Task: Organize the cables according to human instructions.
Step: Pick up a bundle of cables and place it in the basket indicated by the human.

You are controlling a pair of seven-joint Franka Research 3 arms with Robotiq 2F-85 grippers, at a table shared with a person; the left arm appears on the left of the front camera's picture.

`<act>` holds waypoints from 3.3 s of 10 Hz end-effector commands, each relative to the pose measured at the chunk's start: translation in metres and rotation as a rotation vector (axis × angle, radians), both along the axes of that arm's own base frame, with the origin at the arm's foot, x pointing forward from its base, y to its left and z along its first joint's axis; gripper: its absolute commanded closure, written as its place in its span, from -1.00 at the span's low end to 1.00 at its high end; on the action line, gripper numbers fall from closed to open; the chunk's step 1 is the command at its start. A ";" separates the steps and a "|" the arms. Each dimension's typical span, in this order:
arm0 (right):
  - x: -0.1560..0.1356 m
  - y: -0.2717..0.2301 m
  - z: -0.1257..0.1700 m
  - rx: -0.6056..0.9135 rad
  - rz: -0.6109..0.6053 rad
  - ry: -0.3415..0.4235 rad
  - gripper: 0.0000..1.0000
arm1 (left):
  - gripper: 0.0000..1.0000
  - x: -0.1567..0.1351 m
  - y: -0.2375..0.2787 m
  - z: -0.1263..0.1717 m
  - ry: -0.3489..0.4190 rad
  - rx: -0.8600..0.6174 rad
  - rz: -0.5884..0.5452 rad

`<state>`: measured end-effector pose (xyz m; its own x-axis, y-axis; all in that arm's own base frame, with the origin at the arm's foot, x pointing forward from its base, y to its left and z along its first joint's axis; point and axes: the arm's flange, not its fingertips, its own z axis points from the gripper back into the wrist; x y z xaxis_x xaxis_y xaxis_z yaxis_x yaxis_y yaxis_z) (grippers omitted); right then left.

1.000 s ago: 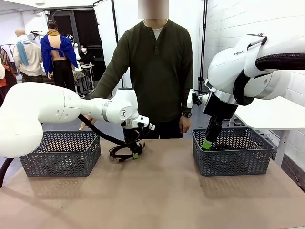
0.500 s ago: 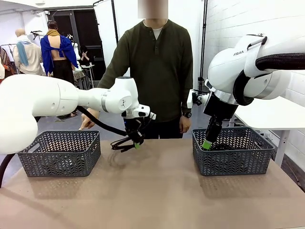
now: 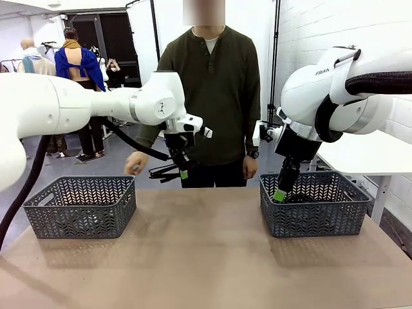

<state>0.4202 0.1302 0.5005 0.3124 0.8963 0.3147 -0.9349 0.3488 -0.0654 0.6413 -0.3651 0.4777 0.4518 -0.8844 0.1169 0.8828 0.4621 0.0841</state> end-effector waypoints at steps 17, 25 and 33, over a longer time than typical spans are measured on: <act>0.001 0.000 0.000 -0.006 -0.005 -0.002 -1.00 | 1.00 -0.092 0.244 0.072 -0.014 0.028 -0.323; 0.001 0.000 0.000 -0.006 -0.005 -0.002 -1.00 | 1.00 -0.084 0.233 0.072 0.013 0.072 -0.360; 0.001 0.000 0.000 -0.006 -0.005 -0.002 -1.00 | 1.00 -0.090 0.300 0.049 -0.018 0.065 -0.555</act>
<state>0.4203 0.1298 0.5005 0.3131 0.8957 0.3157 -0.9347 0.3495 -0.0647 0.5556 -0.0748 0.5305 -0.0507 -0.9985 0.0213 0.9944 -0.0485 0.0943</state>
